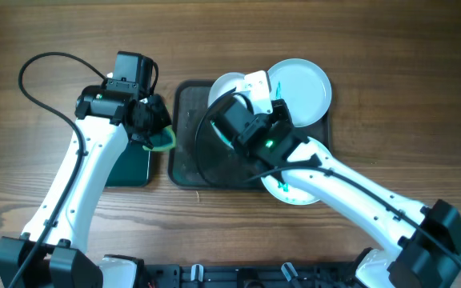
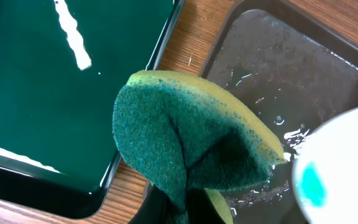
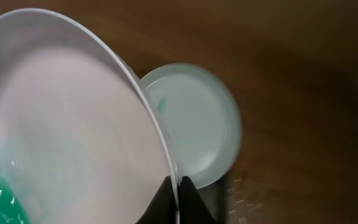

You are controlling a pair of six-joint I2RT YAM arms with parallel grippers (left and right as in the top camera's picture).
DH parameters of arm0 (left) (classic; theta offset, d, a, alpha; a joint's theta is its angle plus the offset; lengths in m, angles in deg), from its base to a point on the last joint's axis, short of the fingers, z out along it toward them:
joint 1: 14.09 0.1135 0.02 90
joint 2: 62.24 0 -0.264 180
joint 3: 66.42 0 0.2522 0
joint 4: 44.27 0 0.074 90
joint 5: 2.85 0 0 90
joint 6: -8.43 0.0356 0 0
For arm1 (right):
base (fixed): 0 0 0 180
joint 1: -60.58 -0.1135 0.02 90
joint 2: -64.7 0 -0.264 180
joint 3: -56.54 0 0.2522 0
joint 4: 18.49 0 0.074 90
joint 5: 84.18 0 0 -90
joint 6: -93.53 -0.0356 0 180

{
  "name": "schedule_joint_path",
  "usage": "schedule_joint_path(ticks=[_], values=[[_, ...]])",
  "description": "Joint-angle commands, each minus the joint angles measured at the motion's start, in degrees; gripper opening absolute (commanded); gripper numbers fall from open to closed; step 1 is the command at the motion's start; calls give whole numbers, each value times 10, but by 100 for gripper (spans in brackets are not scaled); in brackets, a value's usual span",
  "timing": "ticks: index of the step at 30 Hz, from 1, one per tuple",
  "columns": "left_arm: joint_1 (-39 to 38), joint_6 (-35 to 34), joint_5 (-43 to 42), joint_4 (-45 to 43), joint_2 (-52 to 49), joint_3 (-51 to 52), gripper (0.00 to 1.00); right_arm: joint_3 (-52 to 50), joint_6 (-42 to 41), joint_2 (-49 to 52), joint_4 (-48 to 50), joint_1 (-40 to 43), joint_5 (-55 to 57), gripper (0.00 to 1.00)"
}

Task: Clean dirty plates on tray and stack at the side
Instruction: 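Carry the plate with right gripper to the table right of tray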

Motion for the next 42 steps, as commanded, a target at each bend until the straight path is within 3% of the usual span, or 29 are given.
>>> schedule_joint_path(ticks=[1,6,8,11,14,16,17,19,24,29,32,35,42], values=[[3,6,-9,0,0,-1,4,1,23,-11,10,-45,219,4],[3,6,-9,0,0,-1,4,1,125,-11,90,-94,365,4],[3,6,-9,-2,0,-1,4,1,179,-11,145,-96,369,4],[3,6,-9,-8,0,-1,4,0,181,-11,157,-96,361,4],[3,6,-9,-12,0,-1,4,-4,160,-10,123,-92,228,4],[3,6,-9,-13,0,-1,4,-5,17,-10,25,-65,26,4],[3,6,-9,-13,0,-1,4,-5,-42,-10,-12,-31,-111,5],[3,6,-9,-17,0,-1,4,-5,-57,-11,-31,55,-310,4],[3,6,-9,-21,0,-1,4,-5,-64,-69,-68,293,-498,4],[3,5,-9,-22,0,-1,4,-13,-104,-97,-162,535,-446,4],[3,5,-9,-22,0,-1,4,-54,-102,-97,-160,612,-444,4],[3,5,-9,-24,0,-1,4,-98,-118,-97,-130,621,-386,4],[3,5,-9,-24,0,-1,4,-226,-116,-75,76,654,-360,4]])
